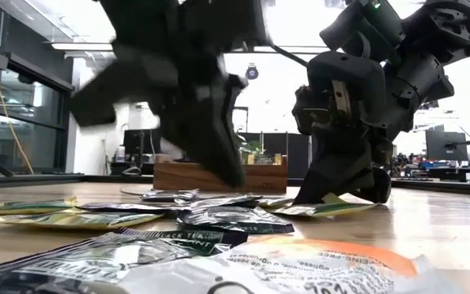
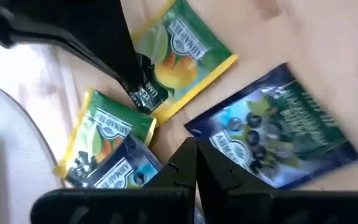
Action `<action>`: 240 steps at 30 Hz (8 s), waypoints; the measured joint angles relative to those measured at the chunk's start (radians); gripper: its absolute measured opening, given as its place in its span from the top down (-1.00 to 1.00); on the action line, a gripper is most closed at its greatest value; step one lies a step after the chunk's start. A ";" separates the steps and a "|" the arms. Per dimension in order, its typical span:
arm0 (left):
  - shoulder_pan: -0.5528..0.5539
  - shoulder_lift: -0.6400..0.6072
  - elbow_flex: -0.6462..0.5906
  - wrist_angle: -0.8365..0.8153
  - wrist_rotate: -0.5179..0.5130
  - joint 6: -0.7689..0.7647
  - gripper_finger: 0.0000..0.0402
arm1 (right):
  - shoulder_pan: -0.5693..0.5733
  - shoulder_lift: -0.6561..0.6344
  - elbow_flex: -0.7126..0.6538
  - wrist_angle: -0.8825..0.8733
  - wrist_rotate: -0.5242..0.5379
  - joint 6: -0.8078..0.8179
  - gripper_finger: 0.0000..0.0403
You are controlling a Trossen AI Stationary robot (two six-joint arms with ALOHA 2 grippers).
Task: Pick & Place Tea
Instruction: Put the yellow tea bag into the right section of the wooden organizer, then put the purple tea bag into the left section of the wooden organizer
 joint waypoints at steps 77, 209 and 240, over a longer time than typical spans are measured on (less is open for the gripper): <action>-0.011 -0.689 -1.103 1.336 0.095 -0.216 1.00 | -0.588 -0.164 0.001 0.142 0.165 -0.854 0.50; 0.173 -0.271 -0.873 1.152 0.250 -0.548 1.00 | 0.076 0.200 0.227 -0.037 0.524 -0.167 1.00; 0.196 -0.276 -0.870 1.115 0.006 -1.207 1.00 | 0.109 0.202 0.223 -0.071 0.710 0.001 1.00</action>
